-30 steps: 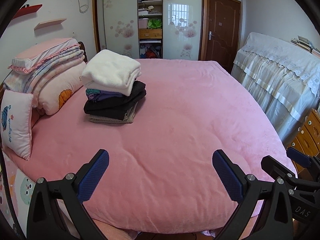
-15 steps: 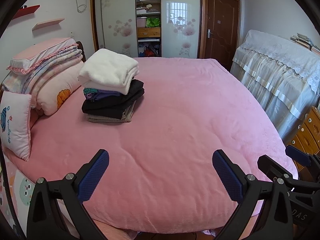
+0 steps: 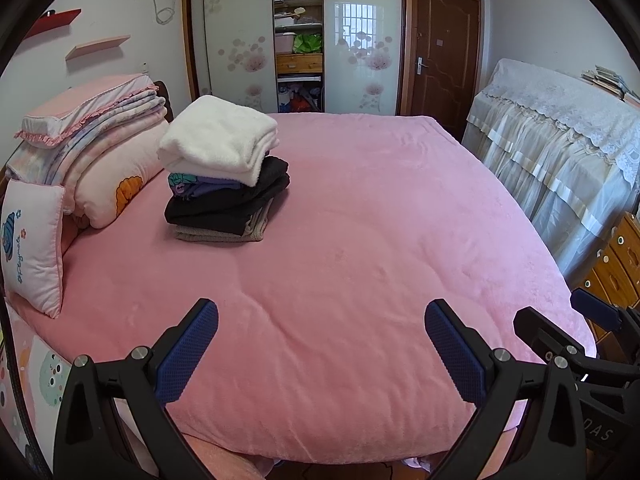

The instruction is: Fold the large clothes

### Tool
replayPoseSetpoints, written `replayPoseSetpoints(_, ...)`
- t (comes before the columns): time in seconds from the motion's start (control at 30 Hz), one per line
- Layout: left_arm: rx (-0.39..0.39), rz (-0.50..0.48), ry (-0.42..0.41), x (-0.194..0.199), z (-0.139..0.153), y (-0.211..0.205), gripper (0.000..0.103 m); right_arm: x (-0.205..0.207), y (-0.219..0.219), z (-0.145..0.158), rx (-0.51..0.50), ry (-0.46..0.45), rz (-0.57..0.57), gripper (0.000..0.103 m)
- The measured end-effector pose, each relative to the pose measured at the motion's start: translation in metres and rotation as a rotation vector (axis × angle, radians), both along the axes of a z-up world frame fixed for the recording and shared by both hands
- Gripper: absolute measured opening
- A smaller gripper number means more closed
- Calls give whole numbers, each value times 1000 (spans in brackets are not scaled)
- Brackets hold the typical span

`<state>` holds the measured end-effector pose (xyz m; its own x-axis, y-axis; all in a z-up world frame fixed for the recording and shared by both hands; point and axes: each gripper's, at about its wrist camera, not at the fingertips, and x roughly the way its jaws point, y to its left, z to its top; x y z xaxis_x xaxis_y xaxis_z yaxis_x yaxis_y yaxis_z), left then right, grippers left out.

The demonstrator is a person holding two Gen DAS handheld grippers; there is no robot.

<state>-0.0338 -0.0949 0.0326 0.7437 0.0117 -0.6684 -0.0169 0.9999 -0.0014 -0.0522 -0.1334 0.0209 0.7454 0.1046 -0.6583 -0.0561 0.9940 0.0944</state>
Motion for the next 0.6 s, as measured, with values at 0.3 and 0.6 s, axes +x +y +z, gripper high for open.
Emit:
replayPoseSetpoints(0.3, -1, 2, 2, -2, 0, 2, 102, -1, 1, -1, 0, 0, 1, 88)
replayPoseSetpoints(0.6, -6, 9, 9, -5, -2, 3, 102, -1, 3, -1, -2, -1, 2, 88)
